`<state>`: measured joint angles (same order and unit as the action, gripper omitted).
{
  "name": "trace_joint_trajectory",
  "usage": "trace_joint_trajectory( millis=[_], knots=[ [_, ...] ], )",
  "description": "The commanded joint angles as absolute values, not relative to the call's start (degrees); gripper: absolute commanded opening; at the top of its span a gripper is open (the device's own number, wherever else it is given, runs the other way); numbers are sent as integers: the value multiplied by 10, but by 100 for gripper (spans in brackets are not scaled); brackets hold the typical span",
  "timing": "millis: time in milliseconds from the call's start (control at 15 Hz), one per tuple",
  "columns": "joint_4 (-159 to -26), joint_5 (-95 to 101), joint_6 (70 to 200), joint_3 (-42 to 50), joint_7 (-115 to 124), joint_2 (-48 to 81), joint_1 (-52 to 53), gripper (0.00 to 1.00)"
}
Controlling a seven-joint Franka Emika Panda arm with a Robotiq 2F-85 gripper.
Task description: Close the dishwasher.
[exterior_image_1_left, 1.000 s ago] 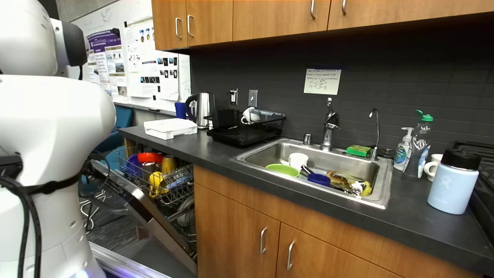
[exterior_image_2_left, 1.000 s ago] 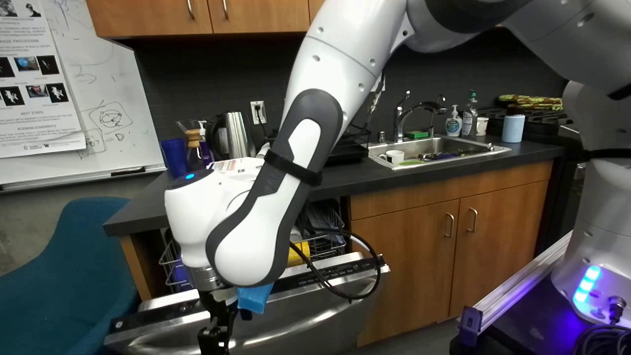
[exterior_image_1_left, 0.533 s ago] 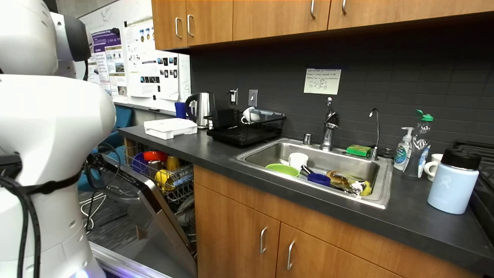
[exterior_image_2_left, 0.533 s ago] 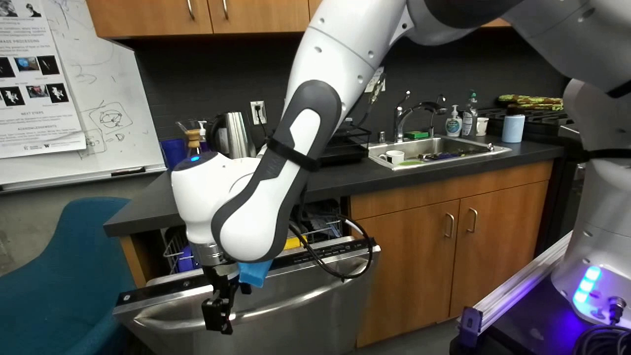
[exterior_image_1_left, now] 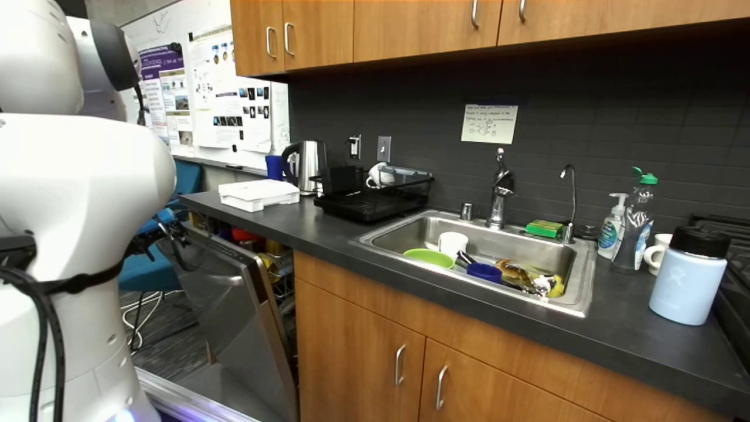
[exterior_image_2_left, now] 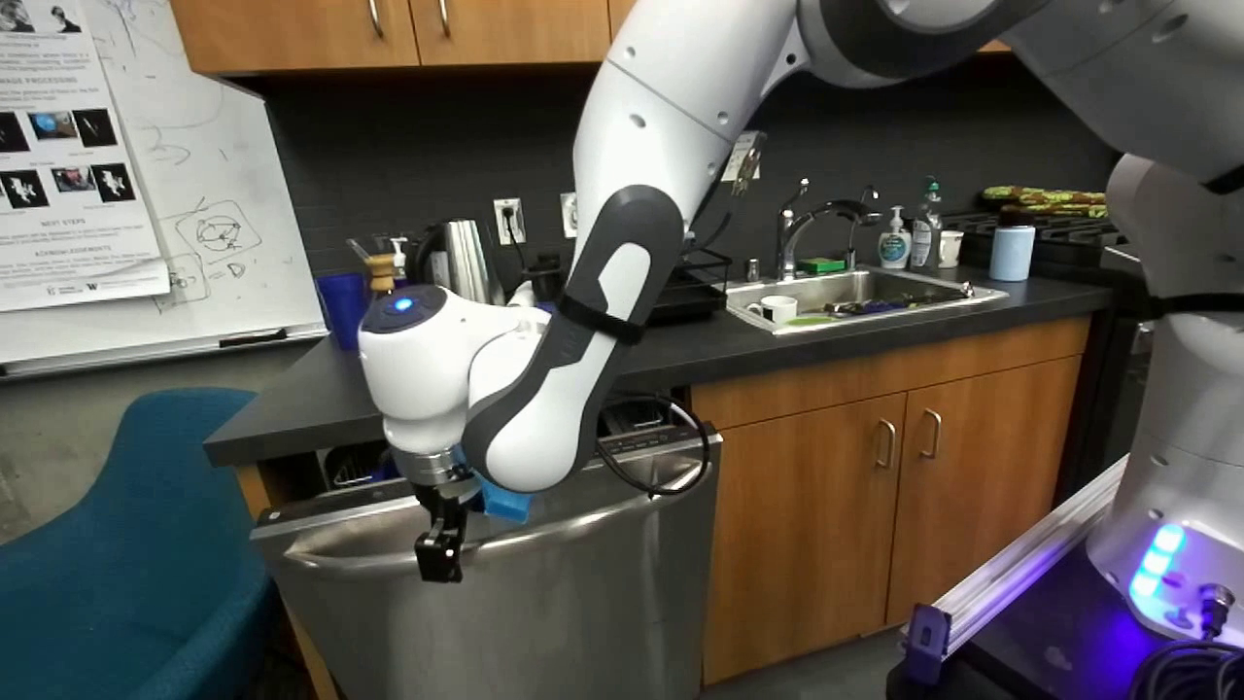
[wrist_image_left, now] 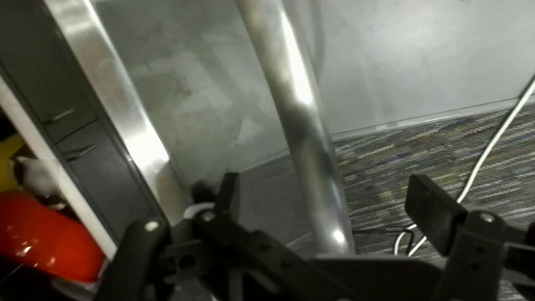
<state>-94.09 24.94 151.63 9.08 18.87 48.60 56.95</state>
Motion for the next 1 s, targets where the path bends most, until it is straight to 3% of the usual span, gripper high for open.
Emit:
trace_joint_trajectory(
  millis=[0,533,933],
  knots=[
    [-898,329,1575,175,215,538,590,100],
    [-929,339,1651,267,279,565,631,100],
    [-1067,267,1617,197,246,439,647,100]
  ],
)
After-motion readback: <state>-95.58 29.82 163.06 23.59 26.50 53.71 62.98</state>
